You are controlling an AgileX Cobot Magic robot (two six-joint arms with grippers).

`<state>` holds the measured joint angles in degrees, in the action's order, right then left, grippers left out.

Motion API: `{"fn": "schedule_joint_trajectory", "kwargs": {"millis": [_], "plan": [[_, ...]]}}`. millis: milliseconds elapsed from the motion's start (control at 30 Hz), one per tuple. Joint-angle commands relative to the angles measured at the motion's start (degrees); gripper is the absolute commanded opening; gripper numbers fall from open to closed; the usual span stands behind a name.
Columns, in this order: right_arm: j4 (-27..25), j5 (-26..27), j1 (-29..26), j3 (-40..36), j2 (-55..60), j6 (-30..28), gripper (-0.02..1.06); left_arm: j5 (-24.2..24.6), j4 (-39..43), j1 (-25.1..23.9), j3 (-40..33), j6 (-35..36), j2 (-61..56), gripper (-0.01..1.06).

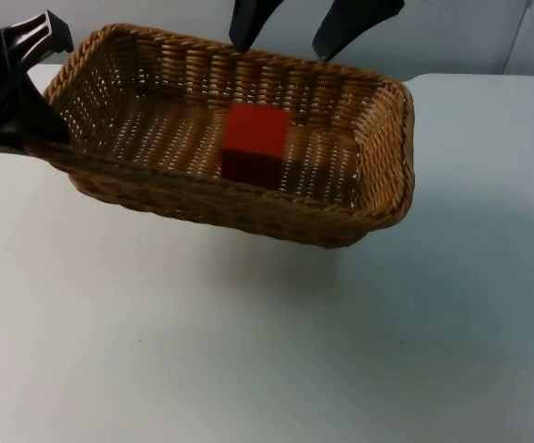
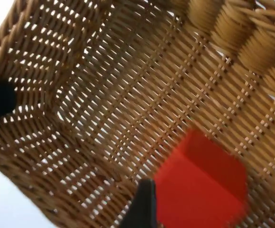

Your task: Pick up the basket with the left hand and place the cube into the basket with the right hand.

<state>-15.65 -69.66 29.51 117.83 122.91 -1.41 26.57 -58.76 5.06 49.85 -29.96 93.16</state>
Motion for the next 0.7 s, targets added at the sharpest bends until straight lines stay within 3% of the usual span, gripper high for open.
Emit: {"fn": "schedule_joint_trajectory", "kwargs": {"millis": [0,133,500,667], "plan": [[3.3,0.7,-0.3,0.9,-1.0,0.0,0.76,0.1,-2.1,-0.1,0.1,0.4,-0.9,0.0],[8.8,-0.3,-4.0,3.6,-2.1,1.4,0.75,0.1,-2.1,-0.1,0.1,0.4,-0.9,0.0],[7.9,-0.3,-21.8,5.7,-6.0,2.7,0.75,0.1,-2.1,-0.1,0.1,0.4,-0.9,0.0],[7.9,-0.3,-25.1,5.7,-6.2,2.7,0.75,0.1,-2.1,-0.1,0.1,0.4,-0.9,0.0]]}}
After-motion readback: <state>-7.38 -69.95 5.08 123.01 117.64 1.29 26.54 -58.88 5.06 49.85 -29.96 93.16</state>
